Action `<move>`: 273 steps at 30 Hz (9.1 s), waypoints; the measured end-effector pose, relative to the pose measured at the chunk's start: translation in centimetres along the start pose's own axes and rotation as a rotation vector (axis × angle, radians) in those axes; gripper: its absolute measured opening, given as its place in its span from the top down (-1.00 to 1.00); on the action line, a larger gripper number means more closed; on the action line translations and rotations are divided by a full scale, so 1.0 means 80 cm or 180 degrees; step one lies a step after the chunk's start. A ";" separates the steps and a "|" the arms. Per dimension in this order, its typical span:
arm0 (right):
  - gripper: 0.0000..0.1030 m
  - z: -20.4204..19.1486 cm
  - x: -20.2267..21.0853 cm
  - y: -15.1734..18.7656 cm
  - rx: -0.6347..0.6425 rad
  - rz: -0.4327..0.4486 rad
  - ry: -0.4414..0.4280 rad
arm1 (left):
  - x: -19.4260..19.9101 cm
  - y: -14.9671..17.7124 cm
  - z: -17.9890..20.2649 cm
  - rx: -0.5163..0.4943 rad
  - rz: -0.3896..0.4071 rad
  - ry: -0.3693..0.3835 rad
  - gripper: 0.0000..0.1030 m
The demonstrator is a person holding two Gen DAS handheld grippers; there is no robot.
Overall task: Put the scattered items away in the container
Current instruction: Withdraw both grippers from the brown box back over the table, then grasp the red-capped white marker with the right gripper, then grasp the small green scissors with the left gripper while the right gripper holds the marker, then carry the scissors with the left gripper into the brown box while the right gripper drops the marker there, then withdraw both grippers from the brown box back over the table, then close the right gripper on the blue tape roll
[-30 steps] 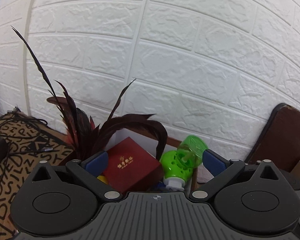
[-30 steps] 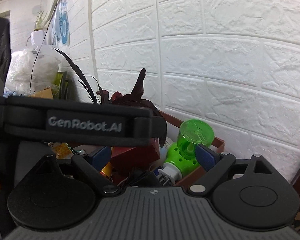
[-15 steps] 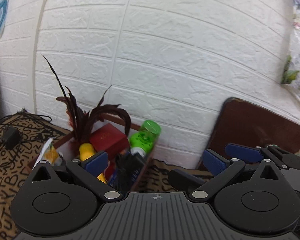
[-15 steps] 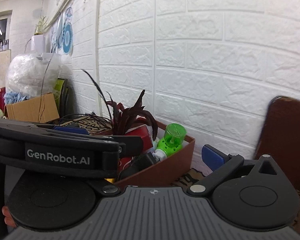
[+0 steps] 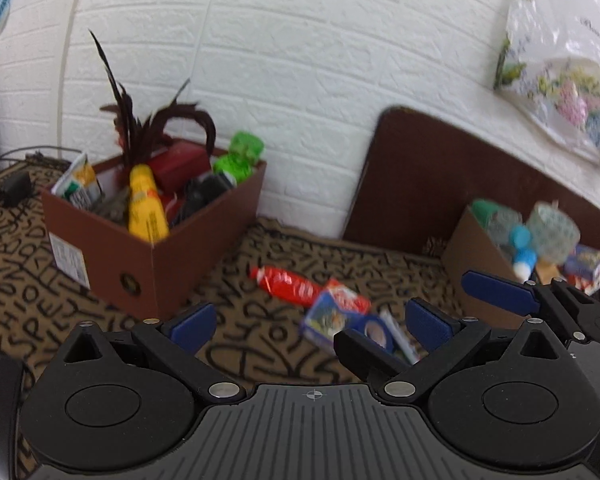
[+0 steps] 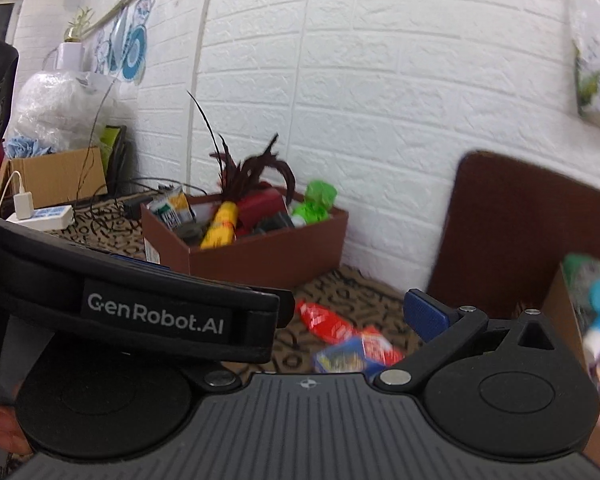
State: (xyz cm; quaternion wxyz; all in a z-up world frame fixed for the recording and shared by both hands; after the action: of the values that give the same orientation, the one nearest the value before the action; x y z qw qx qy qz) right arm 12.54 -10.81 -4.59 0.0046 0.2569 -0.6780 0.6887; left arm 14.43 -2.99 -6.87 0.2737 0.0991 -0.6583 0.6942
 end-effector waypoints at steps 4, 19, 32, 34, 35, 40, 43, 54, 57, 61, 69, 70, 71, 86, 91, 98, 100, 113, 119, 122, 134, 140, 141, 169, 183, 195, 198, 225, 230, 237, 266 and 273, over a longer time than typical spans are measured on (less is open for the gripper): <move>-0.99 0.012 0.002 0.038 -0.0141 -0.0111 0.0075 | -0.014 0.034 0.012 -0.0051 -0.0170 0.0043 -1.00; -0.99 0.047 -0.027 0.086 -0.0353 -0.0281 0.0228 | -0.063 0.060 0.018 -0.0067 -0.0443 0.0136 -0.99; -0.49 0.096 -0.060 0.117 -0.0285 -0.0648 0.0557 | -0.113 0.066 0.028 -0.0102 -0.0549 0.0258 -0.67; -0.42 0.108 -0.063 0.117 -0.0337 -0.0671 0.0618 | -0.125 0.064 0.025 -0.0107 -0.0563 0.0226 -0.61; -0.39 0.114 -0.065 0.117 -0.0369 -0.0685 0.0648 | -0.130 0.065 0.022 -0.0097 -0.0590 0.0219 -0.57; -0.24 0.134 -0.074 0.124 -0.0448 -0.0764 0.0713 | -0.146 0.075 0.020 -0.0052 -0.0742 0.0273 -0.48; -0.06 0.137 -0.079 0.132 -0.0473 -0.0847 0.0694 | -0.146 0.077 0.031 -0.0144 -0.0731 0.0346 -0.48; 0.24 0.139 -0.077 0.134 -0.0578 -0.0882 0.0685 | -0.148 0.083 0.040 -0.0058 -0.0816 0.0500 -0.34; 0.46 0.138 -0.079 0.136 -0.0563 -0.0913 0.0670 | -0.146 0.083 0.042 -0.0128 -0.0806 0.0489 -0.20; 0.66 0.131 -0.077 0.136 -0.0572 -0.0967 0.0603 | -0.143 0.084 0.042 -0.0099 -0.0847 0.0552 -0.12; 0.66 0.121 -0.063 0.139 -0.0651 -0.0988 0.0556 | -0.135 0.085 0.053 -0.0083 -0.0879 0.0672 -0.12; 0.66 0.123 -0.062 0.138 -0.0664 -0.0970 0.0603 | -0.134 0.084 0.057 -0.0104 -0.0872 0.0697 -0.12; 0.66 0.126 -0.061 0.137 -0.0666 -0.0958 0.0650 | -0.135 0.083 0.061 -0.0133 -0.0869 0.0717 -0.12; 0.66 0.137 -0.052 0.145 -0.0562 -0.0983 0.0732 | -0.179 0.088 0.103 -0.0116 -0.0937 0.1027 0.83; 0.65 0.137 -0.052 0.145 -0.0559 -0.0975 0.0740 | -0.180 0.087 0.109 -0.0191 -0.0862 0.0947 0.59; 0.66 0.136 -0.048 0.144 -0.0574 -0.0982 0.0735 | -0.181 0.087 0.105 -0.0212 -0.0914 0.0936 0.97; 0.66 0.133 -0.044 0.144 -0.0562 -0.0994 0.0724 | -0.176 0.090 0.101 -0.0209 -0.0937 0.0951 1.00; 0.66 0.119 -0.026 0.137 -0.0477 -0.0962 0.0681 | -0.136 0.097 0.088 -0.0226 -0.0902 0.1011 1.00; 0.66 0.114 -0.009 0.121 -0.0427 -0.0834 0.0712 | -0.109 0.092 0.078 -0.0167 -0.0781 0.1013 1.00; 0.67 0.107 -0.001 0.111 -0.0417 -0.0761 0.0685 | -0.095 0.085 0.069 -0.0125 -0.0702 0.0983 1.00; 0.67 0.063 0.024 0.054 -0.0178 -0.0408 0.0487 | -0.042 0.049 0.032 -0.0033 -0.0373 0.0875 1.00; 0.67 0.026 0.023 0.015 -0.0004 -0.0223 0.0269 | -0.020 0.023 0.006 0.0012 -0.0171 0.0758 1.00; 0.67 0.019 0.021 0.007 0.0022 -0.0192 0.0222 | -0.016 0.017 -0.001 0.0015 -0.0129 0.0725 1.00; 0.67 -0.125 -0.160 -0.109 -0.0002 -0.0205 -0.0790 | -0.066 -0.102 -0.228 0.0362 0.0222 -0.0054 1.00; 0.60 -0.134 -0.231 -0.112 -0.0069 -0.0317 -0.0685 | -0.111 -0.088 -0.276 0.0555 0.0056 -0.0099 1.00; -0.84 -0.097 -0.244 -0.118 -0.0173 0.0000 -0.0178 | -0.092 -0.088 -0.313 0.0855 0.0316 -0.0397 -0.57; -0.86 -0.083 -0.232 -0.124 -0.0283 0.0060 -0.0227 | -0.084 -0.094 -0.306 0.0810 0.0380 -0.0453 -0.79; -0.99 -0.068 -0.119 -0.111 -0.0246 0.0146 -0.0270 | -0.020 -0.102 -0.218 0.0799 0.0482 -0.0226 -1.00; -0.99 -0.062 -0.090 -0.100 -0.0255 0.0172 -0.0254 | 0.001 -0.089 -0.187 0.0739 0.0473 -0.0127 -1.00; -0.99 -0.030 -0.047 -0.053 -0.0371 0.0114 -0.0083 | 0.004 -0.044 -0.133 0.0622 0.0343 0.0019 -1.00; -0.92 0.077 -0.067 0.110 -0.0597 -0.0504 0.0578 | -0.104 0.062 -0.035 0.0074 -0.0514 0.0375 -0.80; -0.79 0.086 -0.092 0.118 -0.0608 -0.0586 0.0555 | -0.131 0.061 -0.033 -0.0032 -0.0573 0.0397 -0.71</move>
State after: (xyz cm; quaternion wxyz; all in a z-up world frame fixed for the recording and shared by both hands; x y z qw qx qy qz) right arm 17.98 -15.49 -16.36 0.1510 0.2556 -0.7110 0.6375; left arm 21.25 -2.97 -16.58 0.3759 0.1130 -0.6320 0.6683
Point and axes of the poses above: each gripper's, at about its wrist camera, not at the fingertips, and x roughly against the way its jaws point, z to its right, y to its underside, the point moved 10 cm from there along -x, roughly the way its jaws point, and after that the axes turned 8 degrees about -x, right-handed, at the moved point
